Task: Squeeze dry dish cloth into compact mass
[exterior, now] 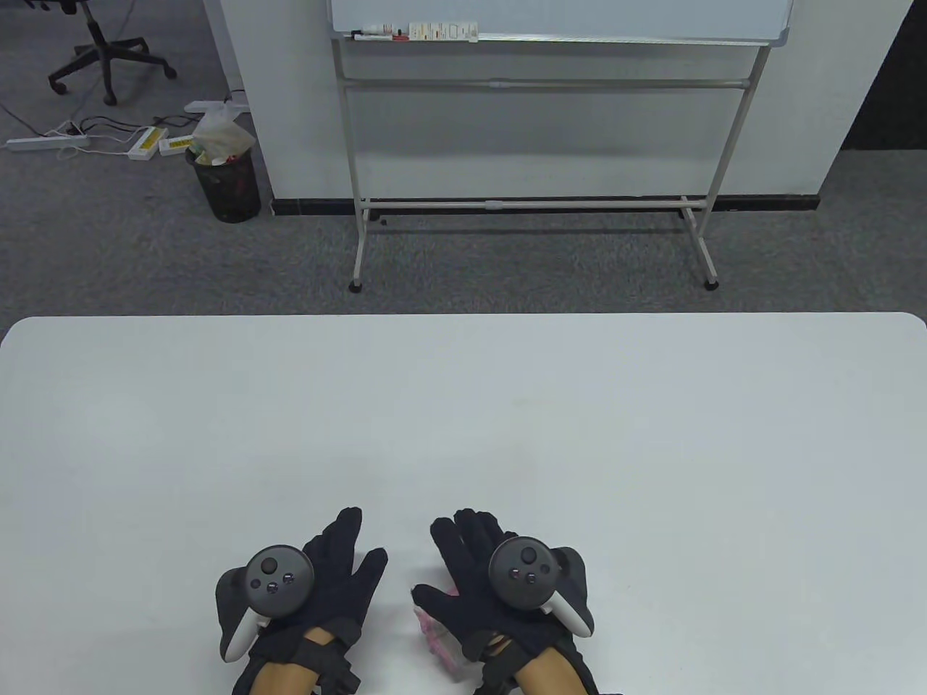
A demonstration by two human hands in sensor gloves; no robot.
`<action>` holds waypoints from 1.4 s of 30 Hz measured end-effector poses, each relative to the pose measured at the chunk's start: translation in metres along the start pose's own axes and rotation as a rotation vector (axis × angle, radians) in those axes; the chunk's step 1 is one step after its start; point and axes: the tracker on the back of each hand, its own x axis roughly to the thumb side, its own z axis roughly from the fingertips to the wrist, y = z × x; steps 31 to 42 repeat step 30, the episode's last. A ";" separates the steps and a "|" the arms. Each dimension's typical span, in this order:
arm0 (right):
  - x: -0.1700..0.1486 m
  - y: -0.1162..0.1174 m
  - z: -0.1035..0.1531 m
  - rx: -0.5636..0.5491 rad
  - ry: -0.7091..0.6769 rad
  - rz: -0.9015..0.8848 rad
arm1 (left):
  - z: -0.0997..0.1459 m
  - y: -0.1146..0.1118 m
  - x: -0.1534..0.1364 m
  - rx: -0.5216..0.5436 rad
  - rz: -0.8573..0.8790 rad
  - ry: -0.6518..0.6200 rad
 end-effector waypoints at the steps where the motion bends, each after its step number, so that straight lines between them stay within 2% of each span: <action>1: 0.000 -0.006 0.001 -0.025 -0.008 0.010 | 0.000 -0.001 0.000 -0.002 0.000 0.002; 9: -0.013 -0.056 0.016 -0.264 0.069 0.086 | 0.000 0.000 0.000 0.008 -0.009 -0.001; 15: -0.050 -0.080 0.026 -0.422 0.153 -0.061 | 0.000 -0.001 -0.003 0.012 -0.010 0.019; 20: -0.071 -0.084 0.032 -0.432 0.262 -0.054 | 0.000 0.001 -0.009 0.014 -0.015 0.034; 22: -0.075 -0.083 0.031 -0.431 0.252 -0.117 | 0.000 0.001 -0.009 0.020 -0.007 0.035; 30: -0.075 -0.070 0.024 -0.362 0.279 -0.077 | -0.001 0.003 -0.014 0.011 -0.004 0.045; 42: -0.075 -0.070 0.024 -0.362 0.279 -0.077 | -0.001 0.003 -0.014 0.011 -0.004 0.045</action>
